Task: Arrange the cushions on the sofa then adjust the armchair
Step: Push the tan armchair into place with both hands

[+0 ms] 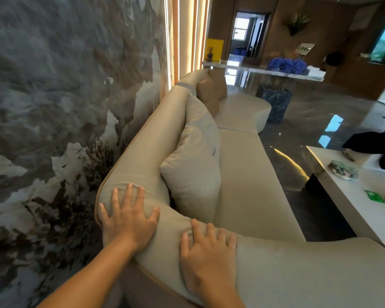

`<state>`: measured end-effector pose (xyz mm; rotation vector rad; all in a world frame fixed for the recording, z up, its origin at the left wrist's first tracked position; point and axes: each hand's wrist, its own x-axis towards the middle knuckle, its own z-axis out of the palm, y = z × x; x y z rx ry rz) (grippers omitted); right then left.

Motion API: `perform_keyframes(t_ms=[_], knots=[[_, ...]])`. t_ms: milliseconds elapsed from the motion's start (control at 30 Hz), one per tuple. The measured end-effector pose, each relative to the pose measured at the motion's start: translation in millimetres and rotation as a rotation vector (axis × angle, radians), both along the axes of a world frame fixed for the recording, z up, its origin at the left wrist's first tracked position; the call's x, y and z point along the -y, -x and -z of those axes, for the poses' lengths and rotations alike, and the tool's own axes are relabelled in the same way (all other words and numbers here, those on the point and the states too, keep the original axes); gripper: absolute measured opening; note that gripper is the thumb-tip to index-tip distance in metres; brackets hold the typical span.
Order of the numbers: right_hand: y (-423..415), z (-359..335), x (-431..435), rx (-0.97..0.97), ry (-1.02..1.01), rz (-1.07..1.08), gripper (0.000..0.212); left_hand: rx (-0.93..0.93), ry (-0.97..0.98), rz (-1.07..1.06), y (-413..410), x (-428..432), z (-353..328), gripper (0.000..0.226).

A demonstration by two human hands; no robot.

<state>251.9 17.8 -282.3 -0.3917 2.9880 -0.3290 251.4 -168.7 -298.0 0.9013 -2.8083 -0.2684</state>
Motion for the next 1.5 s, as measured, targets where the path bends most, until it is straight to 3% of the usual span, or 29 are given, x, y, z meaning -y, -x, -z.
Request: perform_keyframes(t_ms=[400, 967, 1100, 1167, 1300, 1400, 1500], knots=[[16.9, 3.2, 79.6, 0.052, -0.035, 0.06, 0.064, 0.019, -0.011, 0.05, 18.1, 69.5, -12.2, 0.078], [11.8, -1.6, 89.4, 0.054, 0.064, -0.005, 0.065, 0.059, -0.01, 0.027, 28.8, 99.2, 1.6, 0.08], [-17.5, -10.3, 42.5, 0.093, 0.012, -0.069, 0.062, 0.309, -0.032, 0.058, 30.1, 95.4, -16.9, 0.077], [-39.0, -19.9, 10.7, 0.162, -0.058, -0.064, 0.059, 0.464, -0.054, 0.084, 28.1, 76.8, -36.9, 0.064], [-79.9, -66.0, -33.5, 0.44, -0.139, -0.057, 0.063, 0.735, -0.112, 0.383, -4.2, 15.7, -74.0, 0.054], [-124.3, -109.9, -75.9, 0.67, -0.069, 0.072, 0.043, 0.754, -0.047, 0.689, -50.0, -50.5, -109.2, 0.046], [-199.8, -154.2, -146.9, 0.753, 0.014, 0.25, 0.037, 0.9, -0.132, 0.928, -100.9, -134.3, -156.0, 0.035]])
